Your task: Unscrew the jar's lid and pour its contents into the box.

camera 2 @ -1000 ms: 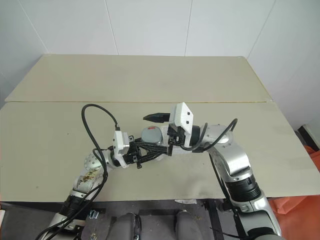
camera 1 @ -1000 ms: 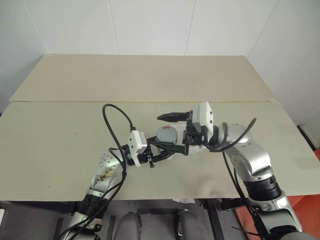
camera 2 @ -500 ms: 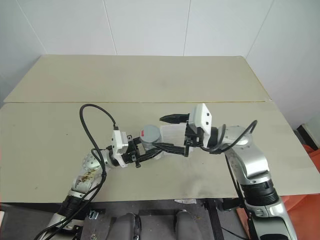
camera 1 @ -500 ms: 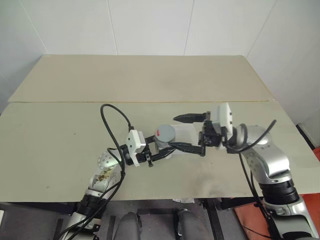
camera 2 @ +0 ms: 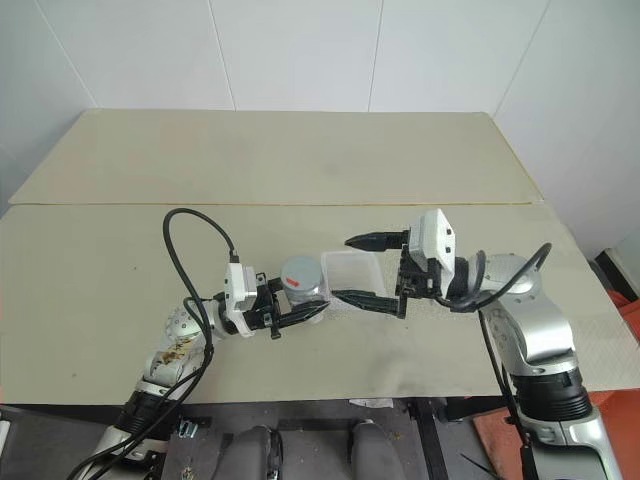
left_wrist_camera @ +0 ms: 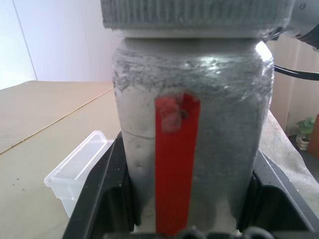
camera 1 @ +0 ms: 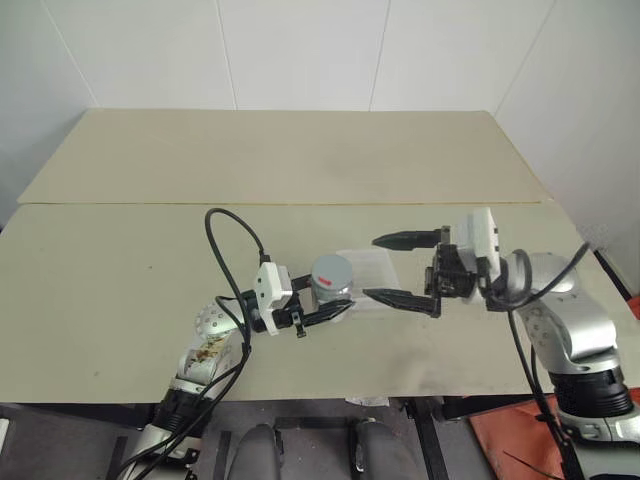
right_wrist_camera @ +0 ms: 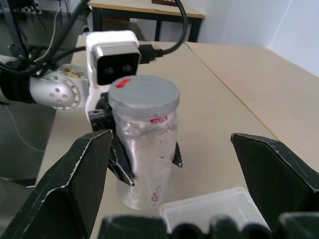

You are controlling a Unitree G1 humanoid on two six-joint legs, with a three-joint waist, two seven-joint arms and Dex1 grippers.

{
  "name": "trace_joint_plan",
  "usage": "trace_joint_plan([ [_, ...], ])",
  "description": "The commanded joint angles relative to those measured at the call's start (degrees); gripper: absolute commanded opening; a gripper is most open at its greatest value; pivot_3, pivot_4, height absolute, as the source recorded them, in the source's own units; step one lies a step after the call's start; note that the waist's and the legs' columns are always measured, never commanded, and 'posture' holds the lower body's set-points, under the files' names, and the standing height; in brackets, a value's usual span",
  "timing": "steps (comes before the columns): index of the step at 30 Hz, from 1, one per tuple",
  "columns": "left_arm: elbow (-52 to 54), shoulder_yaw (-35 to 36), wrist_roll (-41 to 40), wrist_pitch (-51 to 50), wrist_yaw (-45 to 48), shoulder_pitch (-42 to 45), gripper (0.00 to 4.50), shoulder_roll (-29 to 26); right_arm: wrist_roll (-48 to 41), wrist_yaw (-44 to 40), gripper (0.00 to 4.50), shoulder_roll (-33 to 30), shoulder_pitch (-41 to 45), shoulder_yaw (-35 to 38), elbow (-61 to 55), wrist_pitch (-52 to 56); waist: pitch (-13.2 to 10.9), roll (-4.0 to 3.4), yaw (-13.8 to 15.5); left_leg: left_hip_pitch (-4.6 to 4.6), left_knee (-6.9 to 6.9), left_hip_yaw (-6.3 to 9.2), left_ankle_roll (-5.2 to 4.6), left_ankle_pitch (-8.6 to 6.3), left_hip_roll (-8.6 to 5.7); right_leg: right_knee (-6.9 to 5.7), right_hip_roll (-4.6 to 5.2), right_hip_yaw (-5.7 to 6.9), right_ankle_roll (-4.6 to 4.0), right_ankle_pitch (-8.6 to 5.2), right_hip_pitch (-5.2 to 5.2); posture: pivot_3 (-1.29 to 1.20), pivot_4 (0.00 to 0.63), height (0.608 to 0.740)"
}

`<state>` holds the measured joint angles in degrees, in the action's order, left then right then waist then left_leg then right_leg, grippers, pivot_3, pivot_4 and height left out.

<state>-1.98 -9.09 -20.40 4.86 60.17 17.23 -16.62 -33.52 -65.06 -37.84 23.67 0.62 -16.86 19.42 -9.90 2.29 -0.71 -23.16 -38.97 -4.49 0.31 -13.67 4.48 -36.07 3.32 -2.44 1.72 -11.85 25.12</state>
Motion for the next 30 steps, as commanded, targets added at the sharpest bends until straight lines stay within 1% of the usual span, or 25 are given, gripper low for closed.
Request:
trace_joint_plan([
  [1,1.89,0.00,-0.88,0.54,0.13,0.35,2.04,0.30,-2.17,2.25,4.45,0.69,1.53,0.02,-3.81,2.53,0.00,0.00,-0.10,0.00,0.00,0.00,0.00,0.00,0.00,-0.01,0.00,0.00,0.00,0.00,0.00,0.00,0.150,0.740],
  [4,1.75,0.02,-0.85,0.66,0.15,0.44,2.04,0.43,-3.29,3.59,4.45,2.49,2.69,-1.07,-4.51,4.16,0.00,0.00,-0.10,0.03,0.00,0.00,0.00,0.00,0.00,-0.03,-0.01,0.00,0.00,0.00,0.00,0.00,0.150,0.740],
  [13,1.80,-0.04,-0.53,1.02,-0.10,0.48,2.04,0.72,0.26,5.22,4.45,7.41,5.42,-6.07,-2.75,3.29,0.00,0.00,0.01,-0.02,0.00,0.00,0.00,0.00,0.00,0.00,0.00,0.00,0.00,0.00,0.01,0.00,0.150,0.740],
  [20,2.24,-0.21,-0.39,1.04,-0.54,0.09,2.04,0.91,2.65,5.05,4.45,9.08,7.01,-7.85,-0.55,1.91,0.00,0.00,0.02,0.00,-0.01,0.00,0.00,0.00,0.00,-0.02,0.00,0.00,0.00,0.01,0.00,0.00,0.150,0.740],
  [29,2.49,-0.30,-0.40,0.89,-0.79,-0.14,2.04,0.91,3.87,4.64,4.45,9.55,7.03,-8.24,0.04,1.40,0.00,0.00,0.01,-0.01,0.00,0.00,0.00,0.00,0.00,-0.01,0.00,0.01,0.00,0.00,0.01,0.00,0.150,0.740],
  [30,2.47,-0.31,-0.38,0.91,-0.81,-0.15,2.04,0.92,3.88,4.78,4.27,9.69,6.97,-8.12,0.03,1.46,0.00,0.00,0.01,0.00,0.00,0.00,0.00,0.00,0.00,-0.02,-0.01,0.01,0.00,0.00,0.01,0.00,0.150,0.740],
])
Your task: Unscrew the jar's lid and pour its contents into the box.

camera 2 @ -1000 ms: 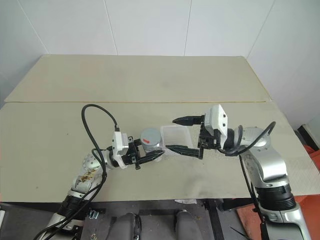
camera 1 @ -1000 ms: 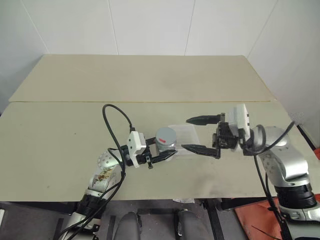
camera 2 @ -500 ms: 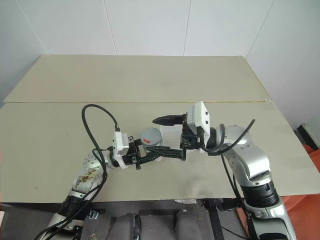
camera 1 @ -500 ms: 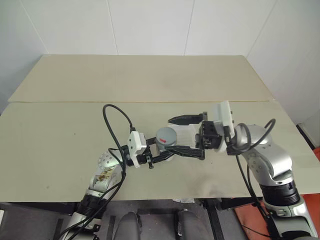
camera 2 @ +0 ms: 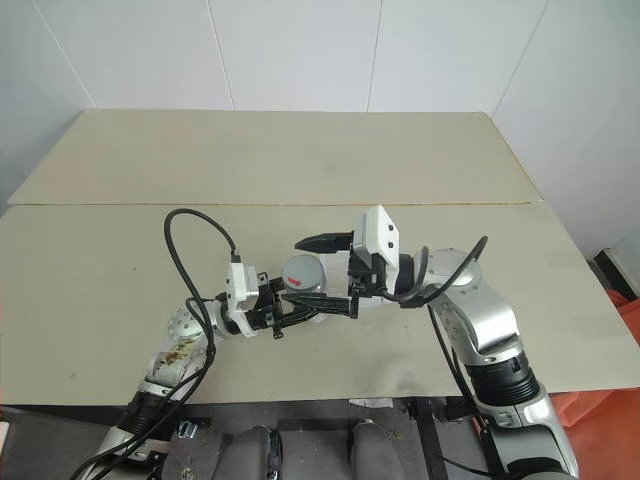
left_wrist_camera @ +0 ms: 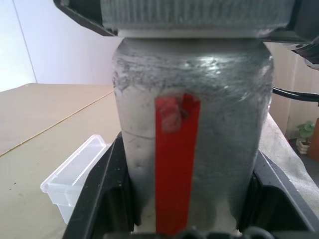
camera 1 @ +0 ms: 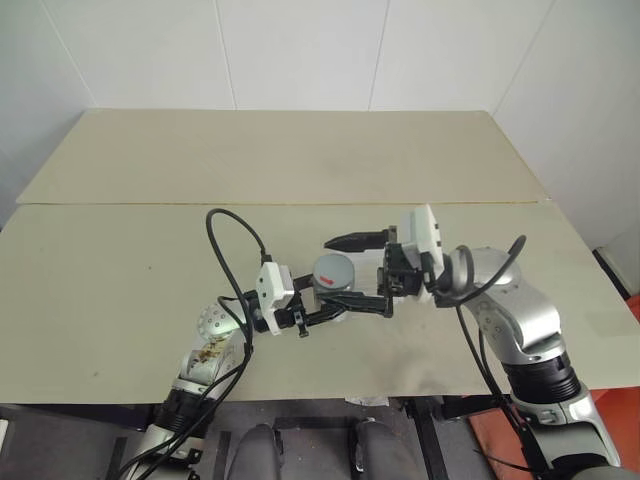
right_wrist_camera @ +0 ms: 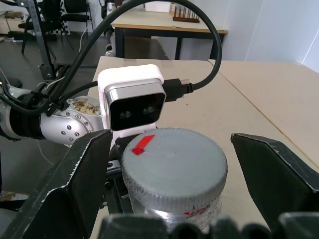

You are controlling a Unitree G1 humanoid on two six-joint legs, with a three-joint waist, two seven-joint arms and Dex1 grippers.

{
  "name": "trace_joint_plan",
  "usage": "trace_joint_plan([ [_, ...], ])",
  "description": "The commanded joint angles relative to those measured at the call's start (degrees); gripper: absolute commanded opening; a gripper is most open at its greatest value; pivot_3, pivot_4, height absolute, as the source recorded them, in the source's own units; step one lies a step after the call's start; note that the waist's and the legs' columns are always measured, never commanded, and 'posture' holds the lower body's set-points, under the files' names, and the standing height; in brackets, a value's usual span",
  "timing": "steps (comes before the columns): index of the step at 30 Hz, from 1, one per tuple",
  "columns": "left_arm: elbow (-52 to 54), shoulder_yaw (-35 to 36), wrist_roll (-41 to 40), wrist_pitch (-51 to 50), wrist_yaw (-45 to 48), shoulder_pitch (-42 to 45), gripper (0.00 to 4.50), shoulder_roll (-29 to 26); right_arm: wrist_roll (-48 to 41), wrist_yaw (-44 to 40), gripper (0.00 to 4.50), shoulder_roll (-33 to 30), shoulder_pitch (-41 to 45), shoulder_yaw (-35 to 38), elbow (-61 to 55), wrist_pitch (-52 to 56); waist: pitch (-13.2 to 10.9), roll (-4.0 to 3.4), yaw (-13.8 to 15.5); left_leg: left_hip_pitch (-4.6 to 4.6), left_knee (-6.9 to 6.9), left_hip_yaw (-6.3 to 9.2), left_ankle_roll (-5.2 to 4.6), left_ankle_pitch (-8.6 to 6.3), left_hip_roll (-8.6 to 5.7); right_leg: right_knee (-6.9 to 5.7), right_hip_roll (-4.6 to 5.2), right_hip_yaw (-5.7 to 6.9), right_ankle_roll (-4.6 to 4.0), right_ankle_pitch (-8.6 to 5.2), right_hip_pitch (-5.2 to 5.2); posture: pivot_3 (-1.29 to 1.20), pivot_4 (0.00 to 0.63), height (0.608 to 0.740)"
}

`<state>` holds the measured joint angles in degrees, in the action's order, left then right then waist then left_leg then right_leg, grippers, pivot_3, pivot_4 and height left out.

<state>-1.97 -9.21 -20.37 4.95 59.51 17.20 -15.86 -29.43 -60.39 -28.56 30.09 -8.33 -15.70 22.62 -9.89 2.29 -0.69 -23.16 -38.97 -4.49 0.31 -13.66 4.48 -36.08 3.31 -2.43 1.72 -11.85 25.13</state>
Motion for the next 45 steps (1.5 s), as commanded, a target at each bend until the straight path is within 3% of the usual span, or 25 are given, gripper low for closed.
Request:
trace_joint_plan([
  [1,2.43,-0.24,-0.33,0.87,-0.16,-0.12,2.04,0.17,-0.15,0.08,4.07,0.44,0.46,0.87,-1.15,-1.81,0.00,0.00,-0.01,0.00,0.00,0.00,0.00,0.00,0.00,0.00,0.00,0.00,0.00,0.00,0.00,0.00,0.150,0.740],
  [5,2.41,-0.30,-0.47,0.74,0.00,-0.18,2.04,0.15,0.55,0.69,2.94,0.72,0.31,0.92,-1.28,-2.29,0.00,0.00,-0.01,0.00,0.00,0.00,0.00,0.00,0.00,0.00,0.00,0.00,0.00,0.00,0.00,0.00,0.150,0.740],
  [14,1.98,-0.32,-0.29,0.88,0.29,0.01,2.04,-0.20,-1.53,1.96,2.94,1.19,0.36,2.42,-2.05,0.47,0.00,0.00,-0.02,0.00,0.00,0.00,0.00,0.00,0.00,0.00,0.00,0.00,0.00,0.00,0.00,0.00,0.150,0.740],
  [20,1.71,-0.55,-0.06,1.31,0.62,-0.10,2.04,-0.50,-15.16,7.00,2.94,2.77,3.22,8.30,-3.17,12.86,0.00,0.00,0.00,-0.01,0.00,0.00,0.00,0.00,0.00,-0.01,0.01,0.00,-0.01,0.01,0.00,0.00,0.150,0.740],
  [22,1.85,-0.52,-0.14,1.23,0.50,-0.07,2.04,-0.52,-15.96,10.03,2.94,3.74,3.42,10.13,-2.60,13.47,0.00,0.00,-0.01,-0.01,0.00,0.00,0.00,0.00,0.01,0.00,0.01,0.00,-0.01,0.01,0.00,0.00,0.150,0.740],
  [28,3.03,0.29,-0.48,0.85,-0.29,-0.27,2.04,-1.04,-8.17,15.92,2.94,0.77,-0.30,16.45,-0.70,6.25,0.00,0.00,0.23,-0.05,0.00,0.00,0.00,0.00,0.00,0.03,0.02,0.01,0.00,0.00,0.01,0.00,0.150,0.740],
  [32,4.21,1.37,-1.19,0.07,-0.93,-0.65,2.04,-2.00,3.39,18.08,2.94,-8.10,-7.62,17.54,2.71,1.99,0.00,0.00,0.56,-0.10,0.01,-0.01,0.00,0.00,-0.08,0.11,0.10,0.01,0.04,0.01,0.00,0.00,0.150,0.740],
  [38,3.63,2.32,-1.38,-0.11,-0.78,-0.11,2.04,-2.94,9.38,20.46,2.94,-15.98,-16.87,17.48,7.39,7.83,0.03,-0.06,0.31,-0.04,0.04,-0.03,0.00,0.00,-0.08,0.10,0.09,-0.03,0.04,0.01,0.00,0.00,0.150,0.740],
  [45,3.03,2.59,-1.01,0.05,-0.29,0.92,2.04,-3.56,11.12,21.58,2.94,-15.85,-22.89,15.62,8.60,11.80,0.06,-0.10,-0.26,0.02,0.03,-0.01,-0.09,0.06,-0.08,0.03,0.07,-0.07,0.07,0.03,-0.02,0.00,0.150,0.740],
])
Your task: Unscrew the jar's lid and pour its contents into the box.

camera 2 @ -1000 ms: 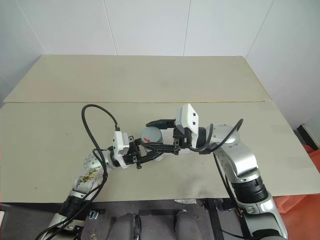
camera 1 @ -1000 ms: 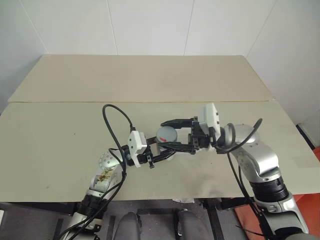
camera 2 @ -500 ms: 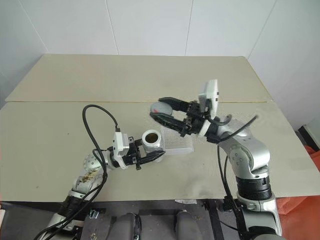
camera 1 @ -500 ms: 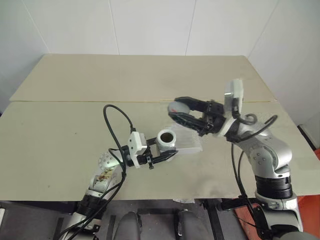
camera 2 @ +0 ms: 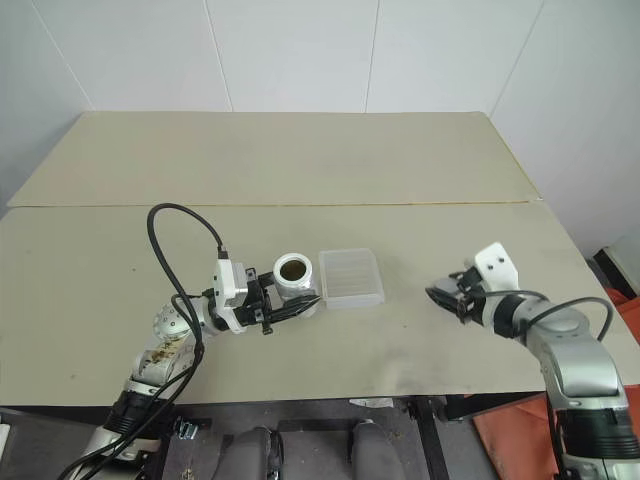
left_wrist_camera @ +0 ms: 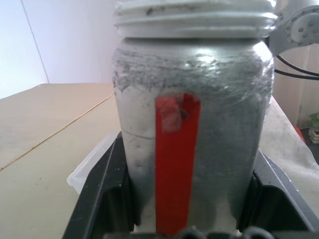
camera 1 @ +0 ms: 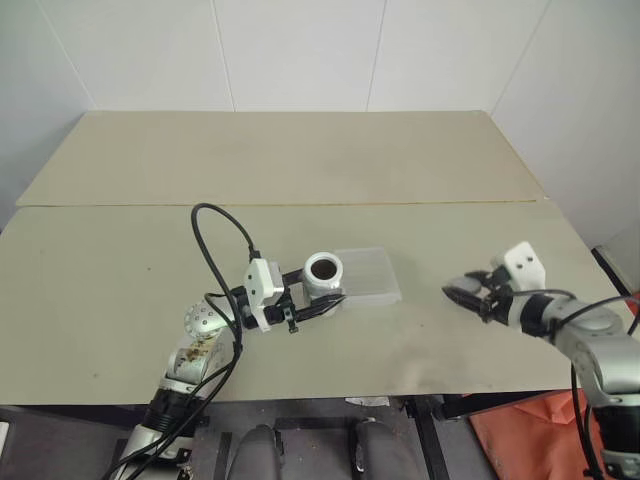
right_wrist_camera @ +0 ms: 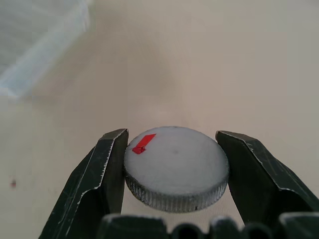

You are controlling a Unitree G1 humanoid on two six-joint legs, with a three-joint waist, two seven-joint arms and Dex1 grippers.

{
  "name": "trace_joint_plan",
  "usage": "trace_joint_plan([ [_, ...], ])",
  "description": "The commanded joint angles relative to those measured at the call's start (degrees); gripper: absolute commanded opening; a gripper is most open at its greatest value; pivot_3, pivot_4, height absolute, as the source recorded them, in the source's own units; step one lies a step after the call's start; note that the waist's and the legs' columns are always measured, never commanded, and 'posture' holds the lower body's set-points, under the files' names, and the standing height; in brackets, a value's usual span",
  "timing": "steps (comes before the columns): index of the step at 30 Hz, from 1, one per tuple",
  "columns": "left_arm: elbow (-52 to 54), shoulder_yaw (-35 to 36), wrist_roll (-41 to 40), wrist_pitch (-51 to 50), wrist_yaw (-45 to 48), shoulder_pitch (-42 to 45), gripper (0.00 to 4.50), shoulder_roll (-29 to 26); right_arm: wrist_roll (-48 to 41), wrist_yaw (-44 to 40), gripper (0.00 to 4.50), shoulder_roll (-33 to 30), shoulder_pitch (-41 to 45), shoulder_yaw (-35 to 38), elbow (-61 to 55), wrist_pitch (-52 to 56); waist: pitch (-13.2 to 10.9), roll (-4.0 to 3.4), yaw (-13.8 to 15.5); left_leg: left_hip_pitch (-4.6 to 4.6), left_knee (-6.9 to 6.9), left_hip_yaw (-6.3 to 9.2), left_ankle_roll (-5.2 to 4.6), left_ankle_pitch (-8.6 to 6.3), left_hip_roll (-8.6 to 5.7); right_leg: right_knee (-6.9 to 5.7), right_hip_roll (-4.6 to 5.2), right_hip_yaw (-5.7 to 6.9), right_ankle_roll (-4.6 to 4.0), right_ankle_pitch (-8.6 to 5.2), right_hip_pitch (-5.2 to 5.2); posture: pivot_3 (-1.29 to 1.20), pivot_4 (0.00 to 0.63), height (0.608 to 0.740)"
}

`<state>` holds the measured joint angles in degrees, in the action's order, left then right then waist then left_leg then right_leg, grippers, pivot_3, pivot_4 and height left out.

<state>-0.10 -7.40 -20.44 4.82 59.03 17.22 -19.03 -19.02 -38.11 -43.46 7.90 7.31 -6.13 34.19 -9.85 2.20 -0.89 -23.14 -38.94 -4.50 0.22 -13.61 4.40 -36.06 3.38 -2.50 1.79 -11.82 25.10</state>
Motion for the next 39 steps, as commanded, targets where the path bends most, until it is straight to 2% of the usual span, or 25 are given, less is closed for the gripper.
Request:
trace_joint_plan([
  [1,1.38,0.79,-1.01,0.04,0.33,0.92,2.04,-0.61,0.79,-1.61,2.94,-1.17,-1.30,-0.26,-1.13,-0.31,0.01,-0.01,-0.04,0.01,-0.01,-0.01,0.00,0.00,0.00,0.00,0.00,-0.02,0.02,0.01,0.00,0.00,0.150,0.740],
  [2,1.64,0.87,-1.02,-0.05,0.26,0.94,2.04,-0.76,1.02,-1.92,2.94,-1.23,-1.74,-0.51,-1.26,-0.33,0.01,-0.01,0.05,0.02,-0.01,0.00,0.00,0.00,0.00,0.01,0.00,-0.02,0.08,-0.02,-0.02,0.00,0.150,0.740],
  [3,1.84,0.92,-1.06,-0.15,0.19,0.95,2.04,-0.87,1.32,-2.35,3.50,-1.56,-2.08,-0.89,-1.48,-0.29,0.01,-0.01,0.08,0.02,-0.01,0.00,-0.01,0.00,0.00,0.01,0.00,-0.01,0.12,-0.04,-0.03,0.00,0.150,0.740],
  [6,1.93,1.00,-1.09,-0.05,0.06,1.00,2.04,-1.20,0.64,-2.27,4.35,-1.04,-2.00,0.02,-2.20,0.43,0.02,-0.02,0.16,0.01,0.00,0.01,-0.01,0.00,0.00,0.03,0.00,-0.01,0.11,-0.04,-0.03,0.00,0.150,0.740],
  [7,1.94,1.09,-1.15,-0.06,0.10,1.03,2.04,-1.33,0.16,-2.05,4.45,-0.77,-1.75,0.79,-2.48,0.72,0.02,-0.02,0.17,0.01,-0.01,0.01,-0.01,0.00,0.00,0.04,0.00,0.00,0.11,-0.04,-0.04,0.00,0.150,0.740],
  [11,1.83,1.33,-1.15,0.04,0.16,1.15,2.04,-1.58,-1.11,-2.48,4.45,-1.07,-1.55,2.91,-4.41,0.27,0.02,-0.02,0.13,-0.01,0.00,0.01,-0.01,0.00,-0.01,0.05,0.00,-0.01,0.09,-0.02,-0.03,0.00,0.150,0.740],
  [15,0.86,1.26,0.07,-0.04,-0.44,2.14,2.04,-2.11,-7.55,-12.31,4.45,-1.44,-4.41,8.78,-11.74,-9.66,0.02,-0.03,0.21,-0.01,0.01,0.02,-0.01,0.00,-0.01,0.05,0.00,0.00,0.12,-0.04,-0.01,0.00,0.150,0.740],
  [17,0.30,1.13,0.88,-0.55,-1.27,2.74,2.04,-2.36,-12.70,-16.42,4.45,-1.75,-5.50,11.63,-15.47,-9.40,0.02,-0.03,0.22,-0.02,0.00,0.03,-0.01,0.00,-0.01,0.06,0.00,0.00,0.30,-0.14,-0.03,0.00,0.150,0.740],
  [21,-1.90,1.00,1.91,-0.03,-1.84,4.67,2.04,-2.41,-10.55,-15.45,4.45,-3.03,-4.89,11.26,-17.70,-10.61,0.02,-0.03,0.21,-0.01,-0.04,0.03,-0.01,0.00,-0.01,0.07,0.01,0.00,0.38,-0.14,-0.08,0.00,0.150,0.740],
  [24,-7.02,0.49,6.52,2.80,-4.94,9.84,2.04,-1.57,-9.36,-14.23,4.45,-3.13,-4.64,10.61,-18.14,-11.08,0.02,-0.03,0.33,0.01,-0.06,0.03,-0.05,0.04,-0.03,0.05,0.01,0.00,0.38,-0.12,-0.08,0.00,0.150,0.740],
  [26,-12.66,-0.81,12.92,7.30,-9.57,15.72,2.04,-0.49,-9.90,-13.95,4.45,-2.37,-4.68,10.64,-18.09,-10.91,0.02,-0.01,0.78,0.00,-0.06,0.09,-0.09,0.09,-0.07,0.03,0.00,0.02,0.39,-0.12,-0.09,0.00,0.150,0.740],
  [30,-30.17,-9.24,35.91,28.04,-22.65,29.59,2.04,-3.52,-7.25,-13.35,4.45,-2.13,-5.77,9.09,-17.72,-12.60,0.02,-0.01,1.57,-0.05,-0.04,0.74,-0.14,0.14,-0.62,0.18,0.01,-0.05,0.29,0.08,-0.15,0.00,0.150,0.740],
  [32,-38.46,-11.54,41.85,35.21,-30.30,35.46,2.04,-2.99,-6.49,-12.08,4.45,-1.29,-5.72,8.82,-17.50,-12.93,0.02,-0.01,1.52,-0.07,-0.03,0.77,-0.14,0.13,-0.66,0.29,0.01,-0.07,0.26,0.13,-0.17,0.00,0.150,0.740],
  [35,-48.22,-19.45,58.36,43.37,-47.13,44.81,2.04,-4.98,-6.87,-10.87,4.45,-0.19,-5.41,9.17,-18.18,-12.50,0.00,0.01,1.59,-0.17,0.02,0.80,-0.14,0.12,-0.68,0.38,0.03,-0.08,0.16,0.23,-0.13,0.00,0.150,0.740],
  [39,-57.87,-32.87,78.58,45.30,-74.13,57.09,2.04,-4.36,-7.39,-9.82,4.45,0.48,-5.57,9.71,-19.00,-12.07,-0.03,0.07,1.81,-0.33,0.08,0.88,-0.13,0.12,-0.72,0.49,0.03,-0.02,0.20,0.24,-0.05,0.00,0.150,0.740],
])
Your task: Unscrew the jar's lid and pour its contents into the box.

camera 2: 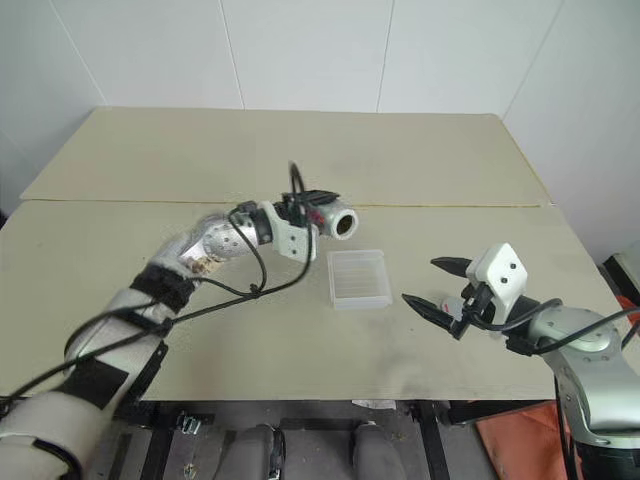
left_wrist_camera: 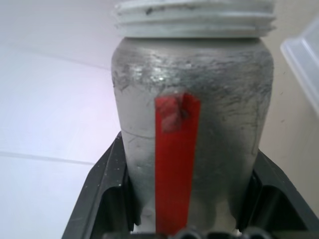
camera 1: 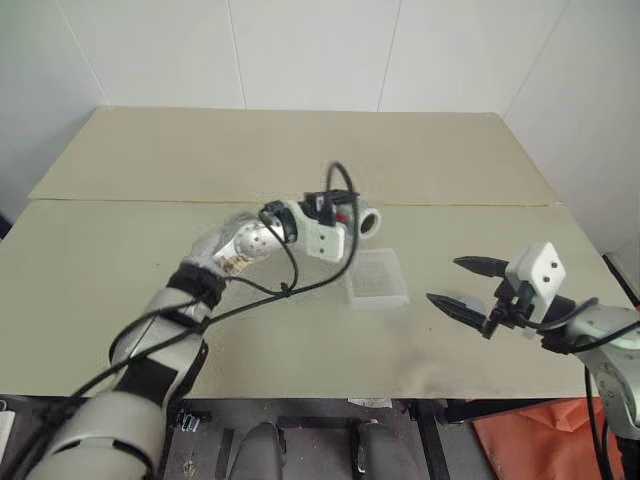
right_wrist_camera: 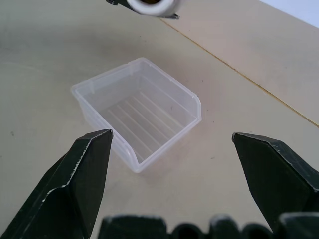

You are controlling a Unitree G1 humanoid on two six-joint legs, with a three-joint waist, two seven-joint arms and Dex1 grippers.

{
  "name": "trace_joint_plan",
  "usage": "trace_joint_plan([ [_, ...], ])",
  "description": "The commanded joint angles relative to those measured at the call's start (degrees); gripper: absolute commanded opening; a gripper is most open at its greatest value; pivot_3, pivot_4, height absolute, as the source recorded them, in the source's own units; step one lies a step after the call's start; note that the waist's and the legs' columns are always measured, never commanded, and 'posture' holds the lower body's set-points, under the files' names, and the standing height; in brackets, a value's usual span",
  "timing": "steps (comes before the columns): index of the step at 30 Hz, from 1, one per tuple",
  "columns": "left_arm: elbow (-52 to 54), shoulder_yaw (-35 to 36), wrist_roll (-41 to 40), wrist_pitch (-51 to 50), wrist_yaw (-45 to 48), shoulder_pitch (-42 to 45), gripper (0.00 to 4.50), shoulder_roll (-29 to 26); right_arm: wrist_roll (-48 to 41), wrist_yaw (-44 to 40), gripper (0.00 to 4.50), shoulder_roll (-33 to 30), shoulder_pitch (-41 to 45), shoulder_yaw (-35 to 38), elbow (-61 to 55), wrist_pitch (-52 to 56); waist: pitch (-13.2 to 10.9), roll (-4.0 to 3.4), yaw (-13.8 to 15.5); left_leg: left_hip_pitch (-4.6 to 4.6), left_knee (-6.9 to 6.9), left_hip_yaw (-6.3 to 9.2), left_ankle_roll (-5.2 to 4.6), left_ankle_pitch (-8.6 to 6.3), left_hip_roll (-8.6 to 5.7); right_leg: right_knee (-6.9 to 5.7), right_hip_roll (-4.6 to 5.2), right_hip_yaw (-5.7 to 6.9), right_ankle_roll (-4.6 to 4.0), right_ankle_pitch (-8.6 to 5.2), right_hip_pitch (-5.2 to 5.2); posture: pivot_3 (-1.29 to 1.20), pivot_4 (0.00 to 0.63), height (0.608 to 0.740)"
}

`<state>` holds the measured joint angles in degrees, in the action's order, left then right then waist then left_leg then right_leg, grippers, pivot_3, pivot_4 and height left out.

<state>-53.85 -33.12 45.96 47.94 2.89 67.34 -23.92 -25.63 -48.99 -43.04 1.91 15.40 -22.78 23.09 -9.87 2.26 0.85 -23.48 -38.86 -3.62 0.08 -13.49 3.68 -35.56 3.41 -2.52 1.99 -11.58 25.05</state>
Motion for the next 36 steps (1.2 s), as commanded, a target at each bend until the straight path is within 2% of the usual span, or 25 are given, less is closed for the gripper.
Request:
trace_joint_plan([
  [1,-5.69,-9.91,15.67,2.01,-24.36,9.09,2.04,1.12,-0.55,1.21,4.45,-0.07,0.28,1.60,-2.40,-0.97,-0.01,0.01,0.16,-0.05,0.00,0.01,0.00,0.00,0.00,0.05,0.01,0.03,0.03,0.01,0.02,0.00,0.150,0.740],
  [4,-11.82,-20.33,26.81,-2.95,-36.19,15.24,2.04,3.66,1.31,1.63,4.45,-0.97,-0.42,1.26,-2.35,-1.59,-0.01,0.02,0.39,-0.19,-0.01,0.01,0.03,-0.02,-0.03,0.19,0.05,0.05,0.10,0.03,0.04,0.00,0.150,0.740],
  [8,-17.39,-29.03,34.51,-6.75,-48.06,18.93,2.04,6.26,0.78,2.48,4.45,-0.30,-0.26,1.58,-3.05,-0.98,-0.01,0.01,0.23,-0.28,0.01,0.00,0.05,-0.04,-0.04,0.34,0.05,0.05,0.16,0.06,0.11,0.00,0.150,0.740],
  [11,-19.75,-33.04,37.73,-9.68,-52.96,20.86,2.04,7.62,0.35,3.08,4.45,-0.10,-0.17,2.08,-3.30,-0.69,-0.02,0.04,0.25,-0.34,0.04,0.01,0.05,-0.04,-0.04,0.30,0.04,0.06,0.16,0.06,0.21,0.00,0.150,0.740],
  [18,-21.97,-35.20,38.16,-11.08,-60.17,23.20,2.04,8.31,0.79,3.67,4.45,-0.84,-1.09,2.41,-3.17,-0.80,-0.03,0.05,0.71,-0.39,0.00,0.01,0.06,-0.04,-0.07,0.32,0.08,0.06,0.17,0.07,0.21,0.00,0.150,0.740],
  [23,-22.34,-32.05,33.32,-6.66,-56.57,21.69,2.04,7.65,1.19,3.80,4.45,-0.72,-1.37,2.22,-2.61,-1.27,-0.03,0.05,0.70,-0.38,-0.01,0.00,0.06,-0.04,-0.07,0.29,0.08,0.05,0.16,0.07,0.22,0.00,0.150,0.740],
  [28,-23.97,-17.37,15.60,2.76,-38.93,15.27,2.04,6.60,2.02,3.91,4.45,-0.36,-0.87,1.27,-1.80,-1.70,-0.02,0.02,0.53,-0.31,-0.06,-0.01,0.07,-0.04,-0.06,0.16,0.08,0.04,0.14,0.08,0.20,0.00,0.150,0.740],
  [30,-24.72,-9.02,5.75,4.03,-26.55,11.94,2.04,6.66,2.17,3.86,4.45,-0.25,-0.91,1.20,-1.63,-1.83,-0.01,0.02,0.53,-0.32,-0.10,-0.01,0.08,-0.02,-0.05,0.07,0.08,0.04,0.13,0.08,0.21,0.00,0.150,0.740],
  [33,-24.42,13.69,-21.46,-1.92,4.38,4.91,2.04,9.73,2.33,3.91,4.45,-0.10,-1.08,1.24,-1.43,-1.99,0.00,0.00,0.36,-0.30,-0.27,-0.04,0.09,-0.01,-0.04,-0.12,0.09,0.03,0.11,0.08,0.20,0.00,0.150,0.740],
  [34,-22.96,20.51,-29.85,-5.71,12.58,3.05,2.04,10.95,2.39,3.99,4.45,0.01,-1.08,1.23,-1.35,-2.05,0.00,-0.01,0.30,-0.29,-0.32,-0.04,0.08,-0.01,-0.04,-0.18,0.09,0.03,0.10,0.08,0.19,0.00,0.150,0.740],
  [36,-18.92,29.60,-41.14,-13.09,23.05,0.55,2.04,12.27,2.75,4.15,4.45,0.22,-0.95,0.90,-0.95,-2.28,0.00,-0.01,0.10,-0.29,-0.47,-0.02,0.08,0.00,-0.01,-0.33,0.09,0.07,0.08,0.08,0.18,0.00,0.150,0.740],
])
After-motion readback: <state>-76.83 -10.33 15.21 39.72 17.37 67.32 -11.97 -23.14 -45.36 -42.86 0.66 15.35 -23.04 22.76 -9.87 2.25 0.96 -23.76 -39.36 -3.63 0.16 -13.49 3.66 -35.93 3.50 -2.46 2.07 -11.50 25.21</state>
